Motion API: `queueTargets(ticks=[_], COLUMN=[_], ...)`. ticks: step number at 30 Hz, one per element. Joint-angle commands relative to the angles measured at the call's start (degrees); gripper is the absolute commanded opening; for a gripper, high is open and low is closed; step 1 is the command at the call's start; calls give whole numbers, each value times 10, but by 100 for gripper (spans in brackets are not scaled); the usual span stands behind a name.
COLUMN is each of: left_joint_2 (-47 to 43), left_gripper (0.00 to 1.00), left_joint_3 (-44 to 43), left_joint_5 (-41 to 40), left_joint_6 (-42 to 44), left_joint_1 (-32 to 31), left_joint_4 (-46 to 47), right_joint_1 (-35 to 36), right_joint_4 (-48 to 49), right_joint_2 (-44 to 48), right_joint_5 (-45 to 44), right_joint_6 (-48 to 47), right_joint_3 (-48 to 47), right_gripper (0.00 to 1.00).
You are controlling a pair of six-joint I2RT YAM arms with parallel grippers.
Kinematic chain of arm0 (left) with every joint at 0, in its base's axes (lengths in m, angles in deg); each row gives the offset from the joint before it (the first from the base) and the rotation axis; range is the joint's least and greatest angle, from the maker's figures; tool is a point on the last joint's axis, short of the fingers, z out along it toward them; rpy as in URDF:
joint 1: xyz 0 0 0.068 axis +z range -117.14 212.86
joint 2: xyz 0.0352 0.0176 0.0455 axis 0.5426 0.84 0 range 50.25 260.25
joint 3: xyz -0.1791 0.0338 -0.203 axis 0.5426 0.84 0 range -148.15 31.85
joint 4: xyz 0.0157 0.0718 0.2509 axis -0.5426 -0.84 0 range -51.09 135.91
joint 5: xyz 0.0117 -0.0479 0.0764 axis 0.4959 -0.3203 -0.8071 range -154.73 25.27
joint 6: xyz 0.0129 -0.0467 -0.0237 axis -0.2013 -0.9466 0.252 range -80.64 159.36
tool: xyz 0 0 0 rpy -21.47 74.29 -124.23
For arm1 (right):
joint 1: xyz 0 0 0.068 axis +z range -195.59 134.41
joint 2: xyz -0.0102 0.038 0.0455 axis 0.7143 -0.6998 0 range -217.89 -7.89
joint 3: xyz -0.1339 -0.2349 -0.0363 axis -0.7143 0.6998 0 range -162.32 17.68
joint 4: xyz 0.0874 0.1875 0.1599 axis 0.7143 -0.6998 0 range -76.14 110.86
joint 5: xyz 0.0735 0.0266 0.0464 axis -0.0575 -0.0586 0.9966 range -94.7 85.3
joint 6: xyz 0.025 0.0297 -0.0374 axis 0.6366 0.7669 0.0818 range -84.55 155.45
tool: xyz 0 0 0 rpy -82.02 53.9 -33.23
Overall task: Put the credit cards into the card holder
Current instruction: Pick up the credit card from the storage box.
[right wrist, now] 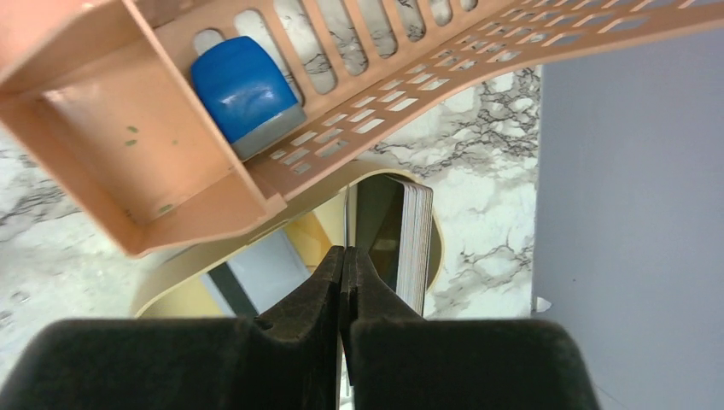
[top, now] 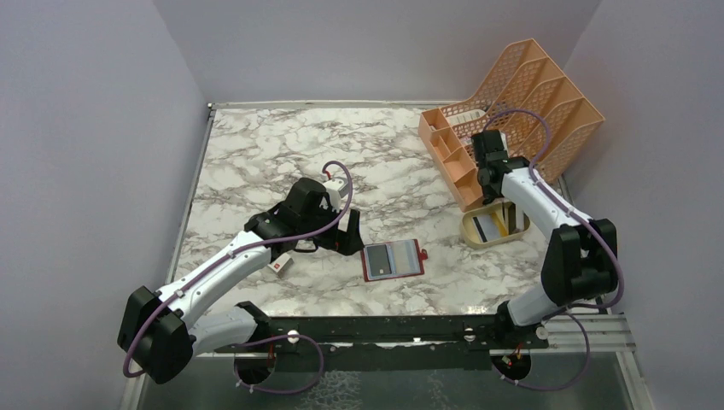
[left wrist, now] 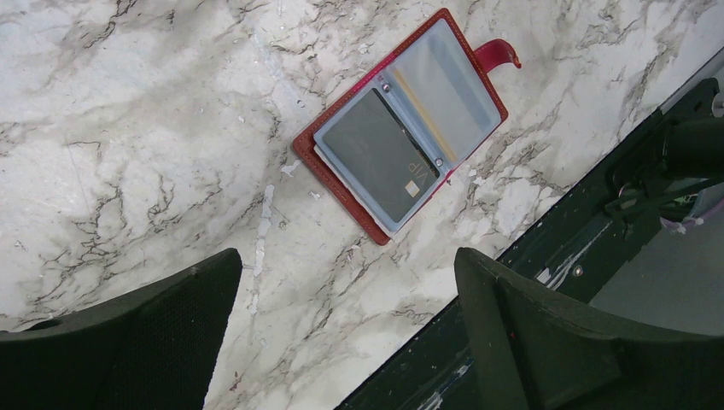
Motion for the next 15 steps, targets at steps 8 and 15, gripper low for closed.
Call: queueTargets(ticks=[8,15], left_joint_2=[-4,-9], left_gripper=[94,84], left_joint_3=[-12,-23], left_joint_5=[23,71], left_joint_6=[-17,-69], left_joint_1=[5,5], left_joint_4=[16,60], right_joint_1=[-3,-3], right_joint_4=[-138,-69], right_joint_2=[99,193], right_joint_5=[173,389], right_joint_6=[60,80], right_joint_3=[-88,-61], right_gripper=[1,1])
